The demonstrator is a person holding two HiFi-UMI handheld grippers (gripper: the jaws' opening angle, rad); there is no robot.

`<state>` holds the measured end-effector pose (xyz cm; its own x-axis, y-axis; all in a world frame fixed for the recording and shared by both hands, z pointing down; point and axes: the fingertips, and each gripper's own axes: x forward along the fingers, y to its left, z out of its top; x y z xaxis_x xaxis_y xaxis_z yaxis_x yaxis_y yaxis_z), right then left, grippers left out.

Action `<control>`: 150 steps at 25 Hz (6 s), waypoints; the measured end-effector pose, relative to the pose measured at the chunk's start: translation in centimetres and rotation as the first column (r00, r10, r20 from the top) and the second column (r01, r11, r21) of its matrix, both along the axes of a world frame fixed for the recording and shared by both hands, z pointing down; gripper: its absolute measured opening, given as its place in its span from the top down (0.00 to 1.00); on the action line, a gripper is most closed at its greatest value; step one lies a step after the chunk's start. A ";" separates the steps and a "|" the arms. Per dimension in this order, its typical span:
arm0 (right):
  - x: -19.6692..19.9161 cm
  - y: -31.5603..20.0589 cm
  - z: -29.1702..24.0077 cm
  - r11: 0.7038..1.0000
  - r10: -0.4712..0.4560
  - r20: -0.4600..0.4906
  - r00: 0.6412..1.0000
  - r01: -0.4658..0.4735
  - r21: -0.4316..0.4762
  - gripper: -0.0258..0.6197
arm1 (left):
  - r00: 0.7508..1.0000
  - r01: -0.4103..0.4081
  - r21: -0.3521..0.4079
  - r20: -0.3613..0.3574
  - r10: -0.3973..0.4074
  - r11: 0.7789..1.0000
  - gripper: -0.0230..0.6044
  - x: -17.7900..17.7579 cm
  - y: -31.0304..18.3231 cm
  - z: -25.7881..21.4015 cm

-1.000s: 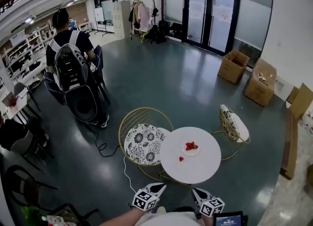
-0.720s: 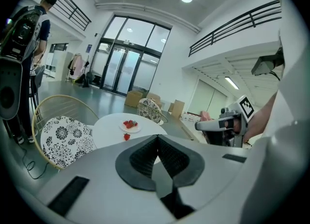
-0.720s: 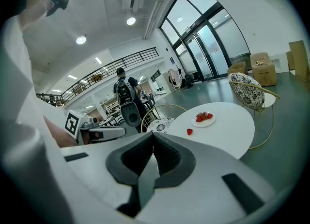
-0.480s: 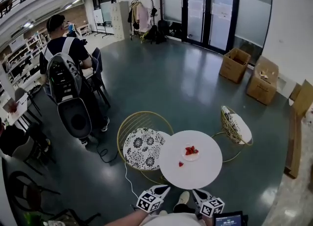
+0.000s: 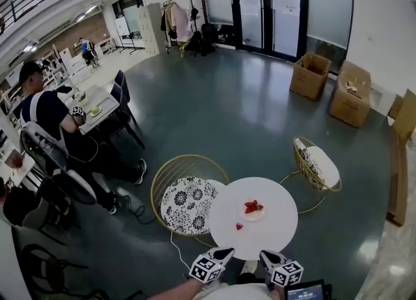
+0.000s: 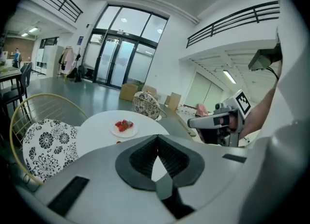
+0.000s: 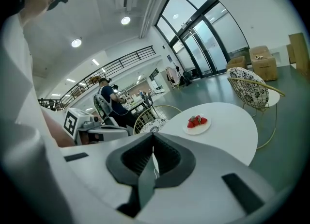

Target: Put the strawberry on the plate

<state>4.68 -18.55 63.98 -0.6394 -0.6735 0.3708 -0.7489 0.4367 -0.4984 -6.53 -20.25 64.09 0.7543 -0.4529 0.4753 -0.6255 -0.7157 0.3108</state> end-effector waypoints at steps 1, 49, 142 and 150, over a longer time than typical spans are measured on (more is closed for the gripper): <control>0.1 -0.4 0.3 1.000 -0.001 0.001 1.000 0.001 -0.005 0.95 | 1.000 -0.005 -0.004 0.005 0.005 1.000 0.95 0.2 -0.5 0.2; 1.5 -11.1 8.9 0.986 -0.077 0.017 0.997 0.079 -0.150 0.95 | 0.872 -0.140 -0.184 0.444 0.209 0.973 0.84 2.7 -12.2 15.1; 5.7 -11.6 10.2 0.980 0.053 -0.026 0.998 -0.057 -0.189 0.95 | 0.966 0.209 -0.401 0.229 -0.123 0.892 0.73 10.2 -19.0 17.0; 5.2 -12.2 9.3 0.987 0.036 -0.030 0.999 -0.040 -0.153 0.95 | 0.973 0.154 -0.320 0.214 -0.087 0.935 0.73 8.8 -18.6 14.7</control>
<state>9.90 -30.79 73.25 -0.6028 -0.6308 0.4885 -0.7776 0.3273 -0.5368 2.23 -38.82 78.83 0.5821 -0.3255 0.7451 -0.7725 -0.5075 0.3818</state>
